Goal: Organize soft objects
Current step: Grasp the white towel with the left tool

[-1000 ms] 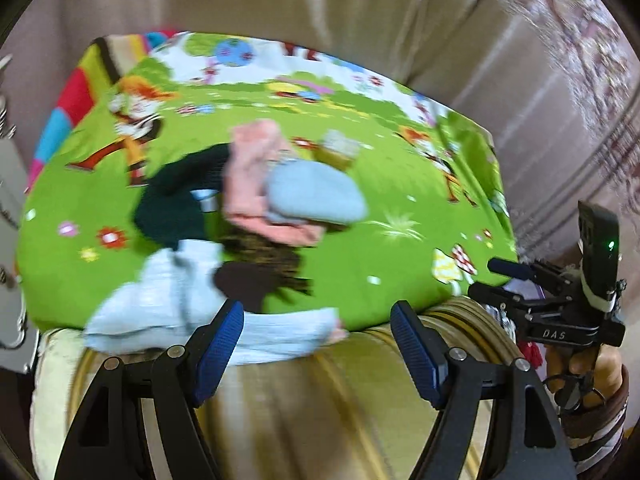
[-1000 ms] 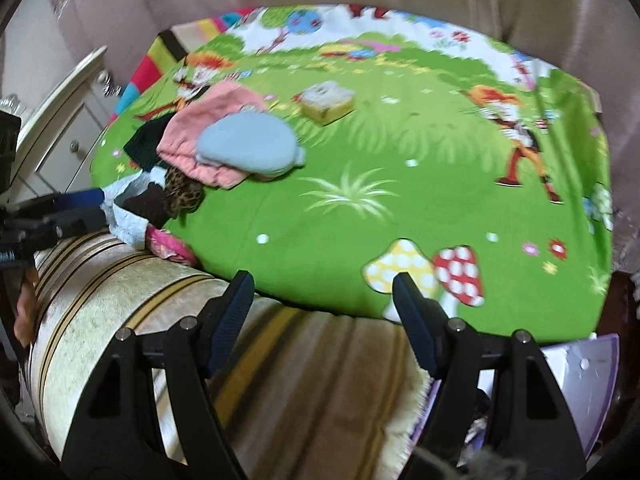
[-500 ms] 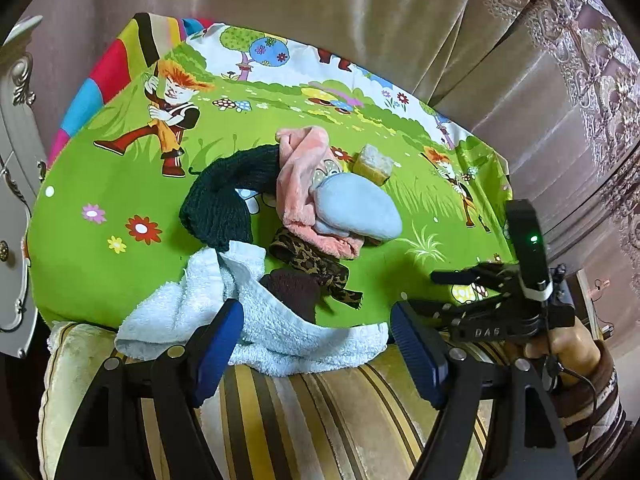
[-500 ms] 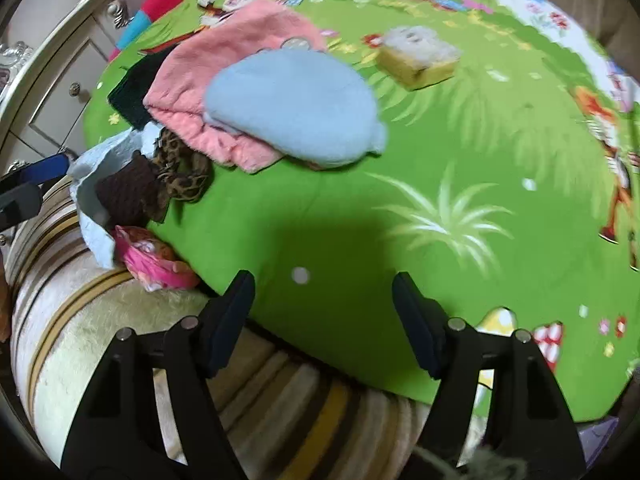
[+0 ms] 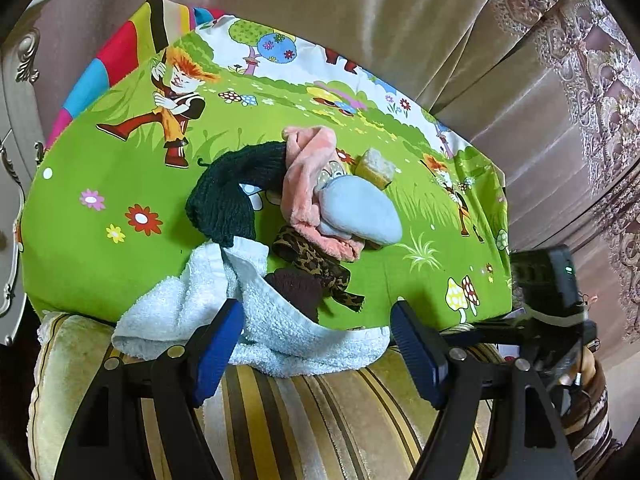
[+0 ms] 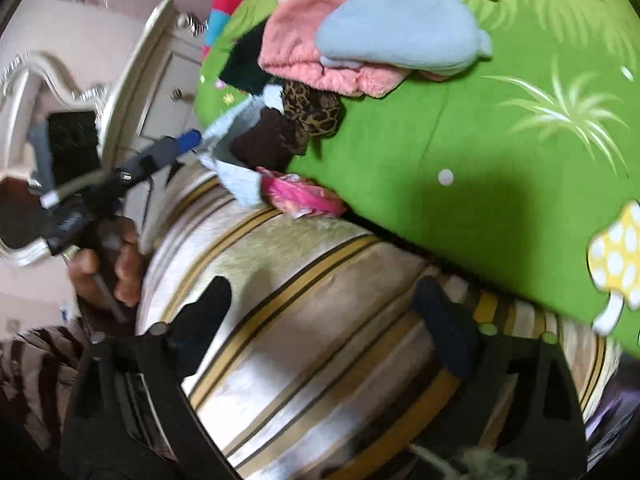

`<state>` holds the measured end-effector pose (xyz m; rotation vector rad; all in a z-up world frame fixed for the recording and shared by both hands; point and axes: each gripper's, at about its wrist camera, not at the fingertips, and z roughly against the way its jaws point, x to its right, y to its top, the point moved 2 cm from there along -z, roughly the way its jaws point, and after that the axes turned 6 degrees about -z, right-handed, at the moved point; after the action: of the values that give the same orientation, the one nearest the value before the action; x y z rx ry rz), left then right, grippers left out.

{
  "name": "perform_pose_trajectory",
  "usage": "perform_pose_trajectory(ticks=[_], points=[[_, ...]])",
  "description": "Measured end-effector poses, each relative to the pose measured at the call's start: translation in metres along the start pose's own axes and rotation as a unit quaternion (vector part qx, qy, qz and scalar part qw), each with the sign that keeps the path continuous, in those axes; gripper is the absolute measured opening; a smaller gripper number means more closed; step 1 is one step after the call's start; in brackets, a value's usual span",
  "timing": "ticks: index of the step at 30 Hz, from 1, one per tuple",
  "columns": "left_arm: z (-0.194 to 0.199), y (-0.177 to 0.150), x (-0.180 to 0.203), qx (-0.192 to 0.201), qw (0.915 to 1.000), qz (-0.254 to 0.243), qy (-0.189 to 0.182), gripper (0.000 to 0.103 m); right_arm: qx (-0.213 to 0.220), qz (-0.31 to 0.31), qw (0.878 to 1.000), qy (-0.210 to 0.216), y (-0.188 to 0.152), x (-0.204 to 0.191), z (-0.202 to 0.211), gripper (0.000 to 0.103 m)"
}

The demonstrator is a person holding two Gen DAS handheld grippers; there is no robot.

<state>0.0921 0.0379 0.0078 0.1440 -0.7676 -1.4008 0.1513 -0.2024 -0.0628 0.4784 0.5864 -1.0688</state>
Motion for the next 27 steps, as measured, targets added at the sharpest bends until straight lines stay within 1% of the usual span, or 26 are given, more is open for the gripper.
perform_pose_trajectory(ticks=[2, 6, 8, 11, 13, 15, 16, 17, 19, 20, 21, 22, 24, 25, 27], points=[[0.001, 0.0, -0.001, 0.002, 1.0, 0.002, 0.002, 0.077, 0.02, -0.011, 1.0, -0.008, -0.012, 0.001, 0.013, 0.101], [0.003, 0.002, -0.005, 0.004, 1.0, 0.003, 0.006, 0.077, 0.056, -0.006, 0.998, -0.042, -0.03, -0.018, 0.04, 0.102], [0.002, 0.003, -0.006, 0.004, 0.9999, 0.005, 0.008, 0.077, 0.067, -0.007, 0.997, -0.045, -0.034, -0.02, 0.053, 0.102], [0.002, 0.003, -0.005, 0.005, 0.9999, 0.004, 0.011, 0.077, 0.109, -0.006, 0.992, -0.062, -0.024, -0.016, 0.073, 0.102], [0.002, 0.003, -0.004, 0.007, 0.9999, 0.001, 0.013, 0.077, 0.128, -0.015, 0.99, -0.056, -0.01, -0.013, 0.074, 0.102], [0.003, 0.003, -0.004, 0.007, 0.9999, 0.003, 0.015, 0.077, 0.138, -0.007, 0.989, -0.045, 0.008, -0.013, 0.069, 0.102], [0.003, 0.003, -0.006, 0.007, 0.9998, 0.005, 0.015, 0.077, 0.14, -0.001, 0.989, -0.05, 0.018, -0.014, 0.063, 0.102], [0.004, 0.003, -0.006, 0.008, 0.9998, 0.008, 0.016, 0.077, 0.137, 0.003, 0.989, -0.057, 0.029, -0.014, 0.055, 0.102], [0.004, 0.004, -0.01, 0.008, 0.9997, 0.012, 0.019, 0.077, 0.115, -0.002, 0.991, -0.071, 0.049, -0.01, 0.031, 0.102], [0.004, 0.004, -0.011, 0.009, 0.9996, 0.014, 0.021, 0.077, 0.1, -0.013, 0.992, -0.071, 0.057, -0.006, 0.02, 0.102], [0.005, 0.005, -0.013, 0.009, 0.9996, 0.015, 0.024, 0.077, 0.08, -0.027, 0.995, -0.062, 0.063, -0.001, 0.007, 0.102], [0.005, 0.005, -0.015, 0.008, 0.9995, 0.016, 0.028, 0.077, 0.064, -0.037, 0.996, -0.05, 0.066, 0.001, -0.003, 0.102], [0.004, 0.005, -0.019, 0.006, 0.9992, 0.023, 0.031, 0.077, 0.039, -0.035, 0.998, -0.042, 0.064, 0.0, -0.016, 0.103], [0.003, 0.006, -0.022, 0.003, 0.9991, 0.028, 0.032, 0.077, 0.04, -0.026, 0.998, -0.047, 0.063, -0.003, -0.018, 0.103], [-0.001, 0.006, -0.026, -0.004, 0.9989, 0.034, 0.033, 0.077, 0.022, -0.029, 0.999, -0.037, 0.058, -0.006, -0.02, 0.103]])
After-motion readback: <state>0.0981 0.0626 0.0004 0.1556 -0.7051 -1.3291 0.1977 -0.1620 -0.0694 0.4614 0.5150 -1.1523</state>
